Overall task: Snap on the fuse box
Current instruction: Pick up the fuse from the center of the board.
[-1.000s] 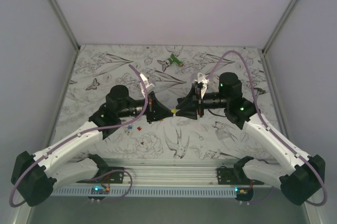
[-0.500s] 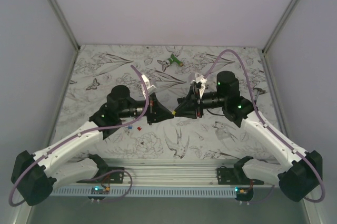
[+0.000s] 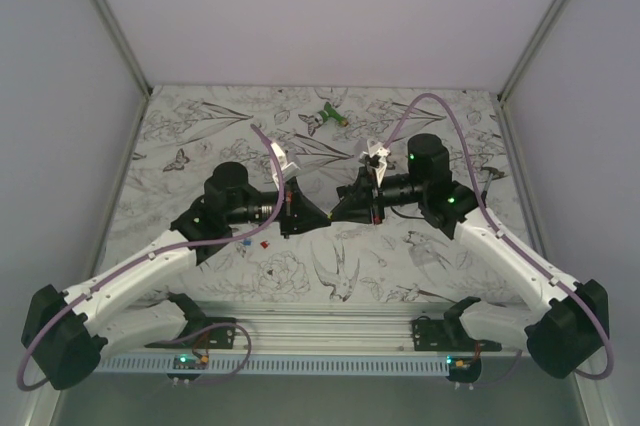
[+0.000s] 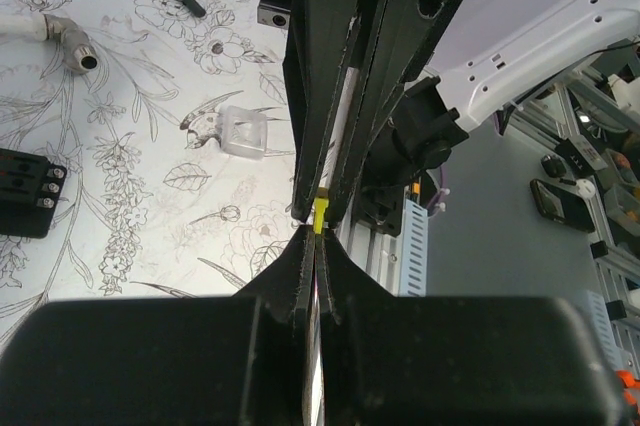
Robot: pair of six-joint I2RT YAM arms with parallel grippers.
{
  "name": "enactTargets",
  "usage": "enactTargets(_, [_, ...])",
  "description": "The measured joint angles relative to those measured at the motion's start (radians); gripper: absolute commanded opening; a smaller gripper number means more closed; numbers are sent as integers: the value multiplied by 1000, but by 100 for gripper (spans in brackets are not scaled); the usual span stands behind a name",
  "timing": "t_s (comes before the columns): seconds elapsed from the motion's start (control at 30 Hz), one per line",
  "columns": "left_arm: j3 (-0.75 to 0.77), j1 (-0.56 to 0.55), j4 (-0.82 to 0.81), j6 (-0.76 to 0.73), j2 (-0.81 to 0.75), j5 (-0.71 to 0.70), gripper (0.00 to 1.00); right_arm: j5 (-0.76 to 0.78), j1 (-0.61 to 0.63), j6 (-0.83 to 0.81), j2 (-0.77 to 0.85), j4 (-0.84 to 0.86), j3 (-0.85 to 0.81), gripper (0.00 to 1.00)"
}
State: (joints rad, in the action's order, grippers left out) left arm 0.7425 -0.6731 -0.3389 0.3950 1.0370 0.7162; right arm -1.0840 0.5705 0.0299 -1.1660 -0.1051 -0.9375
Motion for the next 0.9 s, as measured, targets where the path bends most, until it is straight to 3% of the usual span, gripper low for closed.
enactTargets(0.1, [0, 0, 1, -4, 0, -1, 1, 0, 0, -1, 0, -4, 0, 0])
enactTargets(0.27, [-5, -1, 5, -16, -3, -38, 20, 30, 0, -15, 0, -16, -1, 0])
enactTargets(0.43, [-55, -1, 36, -29, -61, -168, 36, 152, 0, -15, 0, -72, -2, 0])
enactTargets(0.67, [-126, 19, 155, -19, -158, -438, 54, 452, 4, 35, -42, -160, -18, 0])
enactTargets(0.9, [-172, 81, 272, 24, -177, -636, 81, 810, 70, 112, -148, -210, -26, 0])
